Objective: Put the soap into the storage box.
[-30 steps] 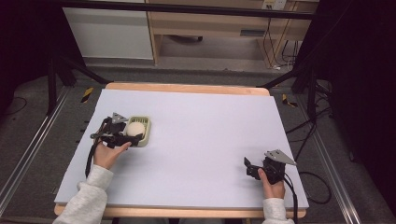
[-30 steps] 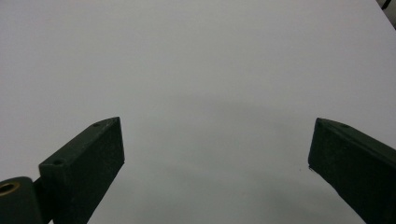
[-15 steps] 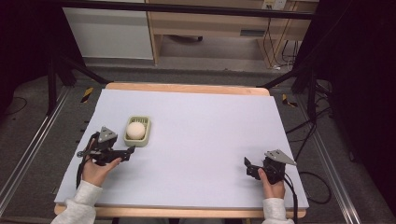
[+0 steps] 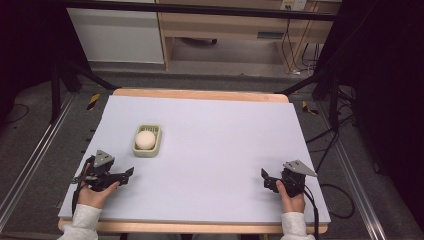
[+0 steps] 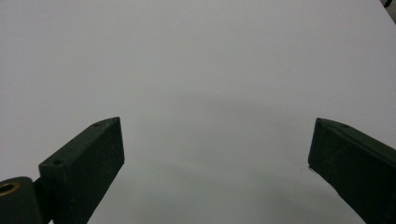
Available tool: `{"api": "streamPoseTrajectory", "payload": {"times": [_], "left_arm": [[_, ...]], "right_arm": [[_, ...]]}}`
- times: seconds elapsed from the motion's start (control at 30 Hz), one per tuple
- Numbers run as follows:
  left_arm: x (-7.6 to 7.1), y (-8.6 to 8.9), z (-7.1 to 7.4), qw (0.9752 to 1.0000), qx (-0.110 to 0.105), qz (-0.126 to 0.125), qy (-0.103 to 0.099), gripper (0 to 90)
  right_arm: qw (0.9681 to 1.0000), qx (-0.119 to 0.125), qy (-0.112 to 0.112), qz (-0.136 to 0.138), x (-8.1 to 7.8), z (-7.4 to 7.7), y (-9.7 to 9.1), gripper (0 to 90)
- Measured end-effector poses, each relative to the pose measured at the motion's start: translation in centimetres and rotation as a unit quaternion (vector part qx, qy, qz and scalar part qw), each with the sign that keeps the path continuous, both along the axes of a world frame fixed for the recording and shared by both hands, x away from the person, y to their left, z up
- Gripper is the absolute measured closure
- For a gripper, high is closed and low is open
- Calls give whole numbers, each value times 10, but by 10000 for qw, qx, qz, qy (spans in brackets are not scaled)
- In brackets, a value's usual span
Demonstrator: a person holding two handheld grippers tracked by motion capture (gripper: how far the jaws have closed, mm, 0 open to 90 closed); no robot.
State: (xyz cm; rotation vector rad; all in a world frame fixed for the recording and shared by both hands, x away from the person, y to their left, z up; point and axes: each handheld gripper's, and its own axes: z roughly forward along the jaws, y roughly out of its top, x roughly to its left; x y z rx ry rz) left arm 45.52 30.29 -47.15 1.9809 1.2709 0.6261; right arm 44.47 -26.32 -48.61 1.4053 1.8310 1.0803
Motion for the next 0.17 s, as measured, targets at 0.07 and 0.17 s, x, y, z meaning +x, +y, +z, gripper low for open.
{"api": "streamPoseTrajectory", "payload": {"times": [0.07,0.17], "left_arm": [[-1,4,-1,10000,-24,75,19,182],[-2,8,-1,9998,-104,178,-33,183]], "right_arm": [[10000,-12,-10,0,0,0,0,39],[10000,-9,2,9,0,0,0,39]]}}
